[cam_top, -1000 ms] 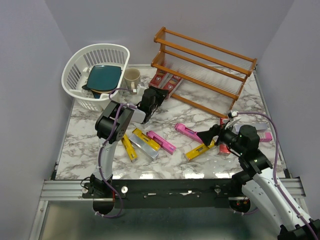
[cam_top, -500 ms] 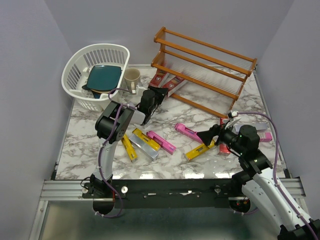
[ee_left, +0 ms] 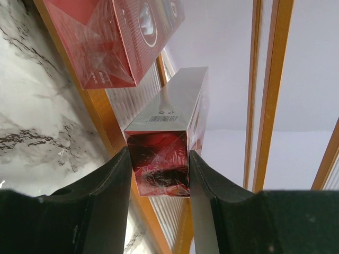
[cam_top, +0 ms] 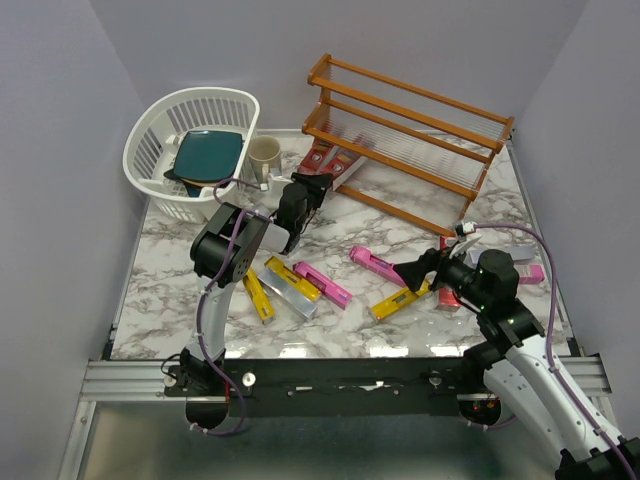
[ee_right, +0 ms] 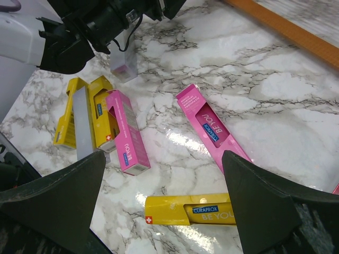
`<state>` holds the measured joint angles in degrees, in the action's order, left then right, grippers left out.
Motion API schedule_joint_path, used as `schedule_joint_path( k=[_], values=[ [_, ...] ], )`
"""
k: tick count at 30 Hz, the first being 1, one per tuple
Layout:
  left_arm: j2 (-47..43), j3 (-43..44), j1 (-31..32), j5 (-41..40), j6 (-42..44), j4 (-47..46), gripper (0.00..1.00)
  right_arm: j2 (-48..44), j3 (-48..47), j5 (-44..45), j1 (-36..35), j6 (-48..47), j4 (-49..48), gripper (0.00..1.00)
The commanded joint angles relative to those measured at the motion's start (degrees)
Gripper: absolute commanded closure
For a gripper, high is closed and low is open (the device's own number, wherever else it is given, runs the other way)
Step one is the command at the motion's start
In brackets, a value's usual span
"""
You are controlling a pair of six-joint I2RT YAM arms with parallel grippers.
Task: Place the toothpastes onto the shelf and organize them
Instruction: Place the toothpaste on the shelf.
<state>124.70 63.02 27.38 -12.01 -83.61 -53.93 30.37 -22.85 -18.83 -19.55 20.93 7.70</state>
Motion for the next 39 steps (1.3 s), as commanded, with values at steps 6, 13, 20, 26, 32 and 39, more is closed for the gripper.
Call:
schedule_joint_path(
  k=[6,13,20,26,32,39],
  values=[
    [0.5,2.0,-0.7,-9.8,-3.3,-0.4,0.61,0.2,1.0,-0.7,-0.4,-0.1,-1.1,0.0],
    [1.7,4.8,-0.3,-11.7,-3.2,4.2,0.57,0.2,1.1,-0.6,-0.5,-0.2,-1.1,0.0],
    [2.6,6.1,-0.2,-12.9,-3.0,7.3,0.52,0.1,1.1,-0.6,-0.3,-0.2,-1.1,0.0],
    [2.7,5.6,0.0,-13.1,-2.7,7.2,0.43,0.1,1.1,-0.7,-0.4,-0.2,-1.1,0.0],
    [1.4,4.1,0.1,-13.7,-2.0,6.9,0.29,0.2,1.1,-0.7,-0.4,-0.2,-1.0,0.0],
    [-0.9,2.3,0.8,-14.8,-0.7,8.0,0.15,-0.1,1.0,-0.6,-0.4,-0.2,-0.8,0.0]
  ],
)
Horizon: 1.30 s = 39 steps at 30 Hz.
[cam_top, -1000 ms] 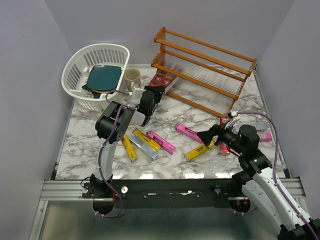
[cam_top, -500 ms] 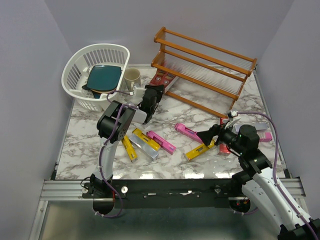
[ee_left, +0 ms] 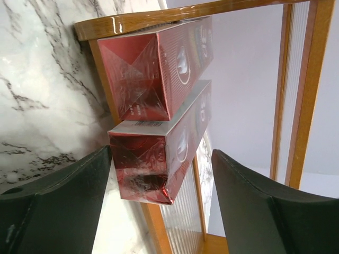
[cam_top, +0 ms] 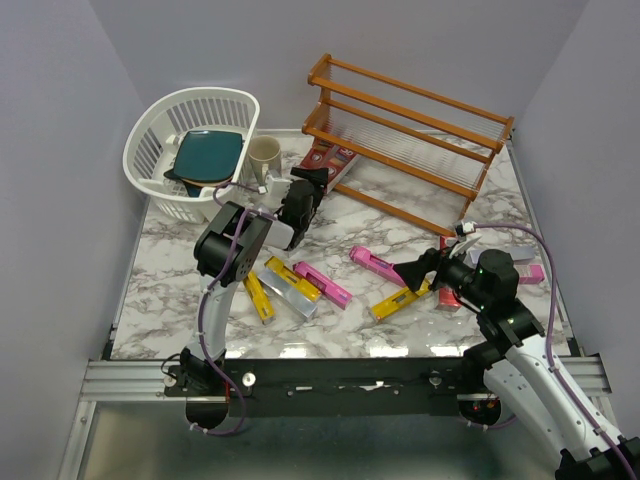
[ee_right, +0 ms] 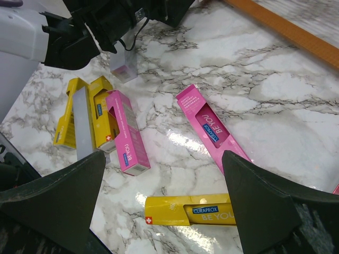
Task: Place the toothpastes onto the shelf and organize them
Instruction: Place the toothpaste on the shelf, then adjust the toothpaste on the shelf.
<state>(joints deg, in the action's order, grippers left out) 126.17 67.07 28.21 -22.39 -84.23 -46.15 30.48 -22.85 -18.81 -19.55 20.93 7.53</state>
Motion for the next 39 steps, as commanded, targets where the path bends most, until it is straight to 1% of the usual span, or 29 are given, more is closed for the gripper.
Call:
schedule_joint_path(
  k=[1,7,10,12,14,18,19,20,22,23,26,27,29,30,31,33,34,36,39],
  values=[
    [-2.7,-1.9,0.1,-4.5,0.0,0.6,0.12,-0.3,1.0,-0.7,-0.4,-0.2,-0.6,0.0],
    [-4.5,-2.3,0.5,-5.5,1.9,5.0,0.05,-0.5,0.9,-0.8,-0.4,0.0,-0.4,0.0],
    [-6.3,-3.6,1.3,-6.9,4.1,6.2,0.05,-0.7,0.9,-0.7,-0.4,0.0,-0.3,0.0],
    [-8.5,-4.1,2.5,-8.3,5.8,9.0,0.05,-0.9,0.9,-0.6,-0.4,0.0,-0.2,0.0],
    [-10.8,-4.2,3.3,-9.4,10.2,11.6,0.05,-0.9,0.8,-0.6,-0.4,-0.1,-0.1,0.0],
    [-14.5,-5.3,4.0,-10.0,14.6,16.7,0.05,-1.3,0.7,-0.4,-0.4,-0.2,0.1,0.0],
    [-15.2,-5.7,4.2,-10.0,15.7,17.4,0.07,-1.2,0.7,-0.4,-0.4,-0.1,0.2,0.0],
    [-16.6,-5.9,4.3,-9.3,18.6,19.0,0.09,-1.4,0.7,-0.4,-0.4,-0.1,0.2,0.0],
    [-18.0,-6.2,4.5,-9.1,21.7,20.9,0.12,-1.4,0.8,-0.4,-0.4,-0.1,0.2,0.0],
    [-18.9,-6.2,4.7,-8.5,26.4,21.7,0.13,-1.4,0.8,-0.1,-0.4,-0.1,0.2,0.0],
    [-19.7,-4.8,4.9,-4.3,35.0,23.3,0.14,-1.3,0.9,-0.2,-0.4,-0.1,0.0,0.0],
    [-19.7,-2.9,5.0,-2.0,40.4,24.6,0.14,-1.2,0.8,-0.2,-0.4,-0.2,0.0,0.0],
    [-18.7,-0.5,5.3,-0.3,46.7,28.6,0.14,-1.0,0.8,-0.1,-0.4,-0.2,0.0,0.0],
    [-18.4,1.5,5.5,1.0,52.6,29.4,0.14,-0.9,0.8,-0.2,-0.4,-0.3,0.0,0.0],
    [-18.0,2.3,5.4,3.6,54.8,30.0,0.14,-0.9,0.8,-0.1,-0.4,-0.2,-0.1,0.0],
    [-17.0,4.2,5.6,5.9,59.0,31.2,0.14,-0.5,0.8,0.0,-0.4,-0.3,-0.1,0.0],
    [-16.7,4.8,5.7,8.7,62.4,31.5,0.14,-0.4,0.7,0.0,-0.4,-0.3,-0.1,0.0],
    [-14.9,8.0,5.7,10.3,64.6,34.4,0.14,-0.2,0.7,0.3,-0.4,-0.2,0.0,0.0],
    [-11.7,12.1,5.6,10.7,65.8,38.7,0.14,-0.1,0.5,0.4,-0.4,-0.3,0.1,0.0]
  ],
)
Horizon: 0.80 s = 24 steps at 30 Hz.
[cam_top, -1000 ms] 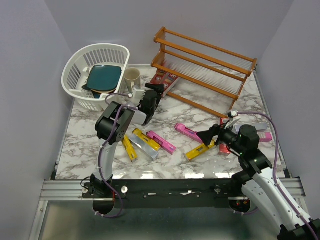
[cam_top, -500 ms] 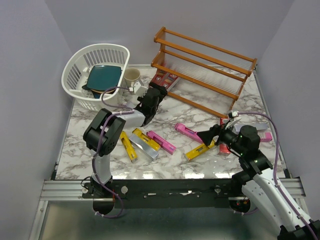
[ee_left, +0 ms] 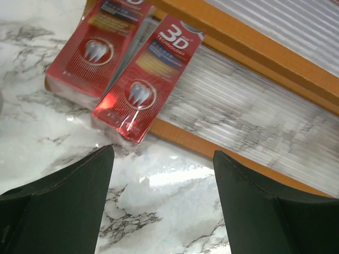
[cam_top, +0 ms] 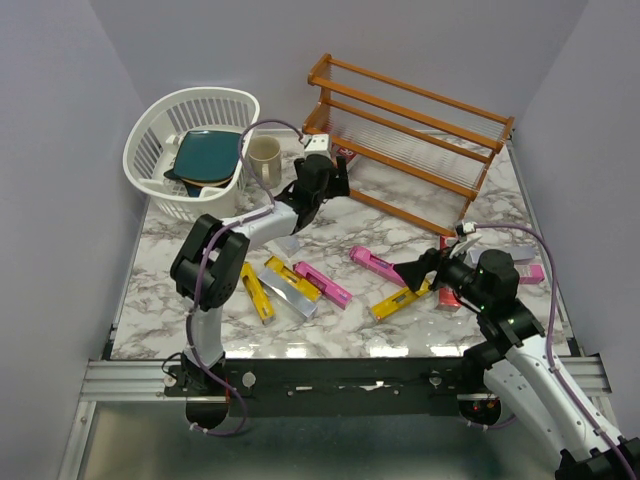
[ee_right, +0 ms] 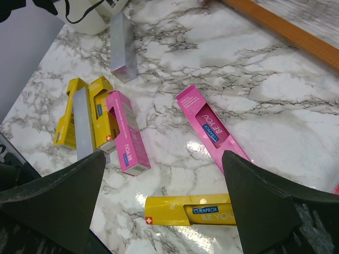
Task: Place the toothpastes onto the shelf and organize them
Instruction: Adjust the toothpaste on the shelf.
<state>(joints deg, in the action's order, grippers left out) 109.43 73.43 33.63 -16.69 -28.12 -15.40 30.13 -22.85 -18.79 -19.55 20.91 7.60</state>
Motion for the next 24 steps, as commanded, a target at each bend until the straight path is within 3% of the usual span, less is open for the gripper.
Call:
schedule_joint_path(
  k=[1,5,11,24],
  values=[
    [5.8,6.5,0.2,4.7,9.7,8.6,0.14,0.4,0.5,0.5,-0.4,-0.3,0.1,0.0],
    [9.3,10.6,-0.1,3.9,7.4,14.7,0.16,0.6,0.4,0.8,-0.4,-0.3,0.4,0.0],
    [9.3,9.6,-0.1,1.4,4.1,15.0,0.15,1.4,0.4,0.9,-0.4,-0.3,0.1,0.0],
    [15.8,18.2,-2.0,3.1,2.9,15.1,0.16,2.0,0.2,1.2,-0.4,-0.4,0.1,0.0]
  ],
)
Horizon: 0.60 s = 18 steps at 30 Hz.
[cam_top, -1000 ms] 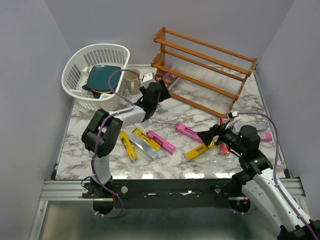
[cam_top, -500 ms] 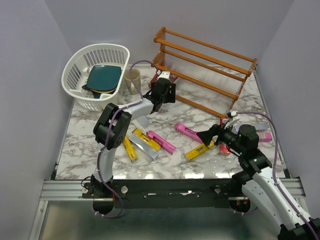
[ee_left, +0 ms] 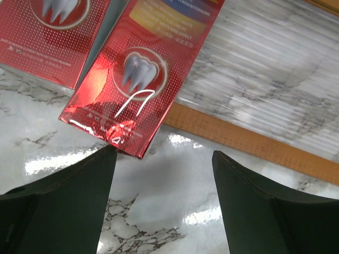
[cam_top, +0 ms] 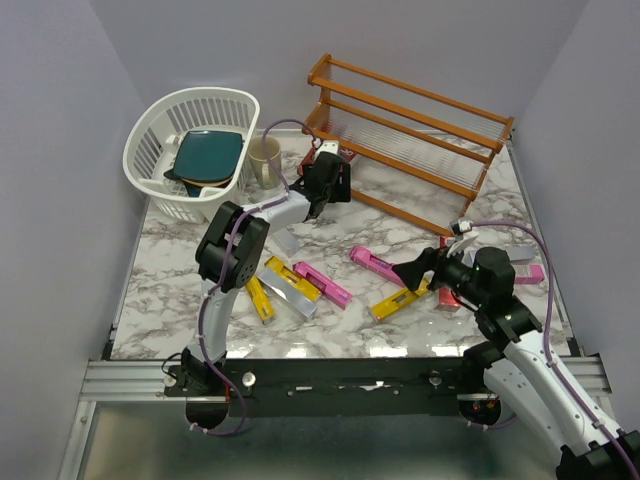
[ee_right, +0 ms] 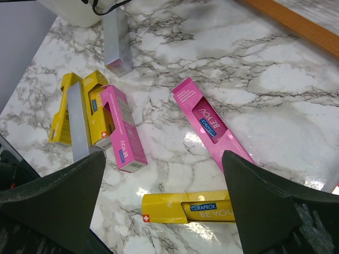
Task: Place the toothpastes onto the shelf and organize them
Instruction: Adjust the toothpaste on the shelf.
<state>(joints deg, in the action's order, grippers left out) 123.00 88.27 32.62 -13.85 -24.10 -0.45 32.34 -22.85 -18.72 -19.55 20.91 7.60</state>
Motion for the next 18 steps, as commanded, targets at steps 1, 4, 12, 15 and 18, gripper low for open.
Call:
schedule_joint_path(
  k=[1,4,12,15,18],
  values=[
    [2.2,3.9,-1.1,0.1,-1.1,0.2,0.16,-0.2,0.2,1.1,-0.4,-0.5,0.0,0.0],
    [2.2,4.4,-1.2,0.4,-0.9,-0.6,0.16,0.0,0.2,1.0,-0.3,-0.5,-0.1,0.0],
    [1.6,4.8,-1.2,1.1,0.0,-1.5,0.15,0.0,0.3,1.0,-0.4,-0.5,-0.3,0.0],
    [2.0,5.4,-1.2,1.3,0.4,-1.6,0.14,0.0,0.3,0.9,-0.4,-0.5,-0.3,0.0],
    [2.3,6.0,-1.2,1.5,0.6,-1.8,0.14,0.0,0.3,0.8,-0.3,-0.5,-0.3,0.0]
  ],
)
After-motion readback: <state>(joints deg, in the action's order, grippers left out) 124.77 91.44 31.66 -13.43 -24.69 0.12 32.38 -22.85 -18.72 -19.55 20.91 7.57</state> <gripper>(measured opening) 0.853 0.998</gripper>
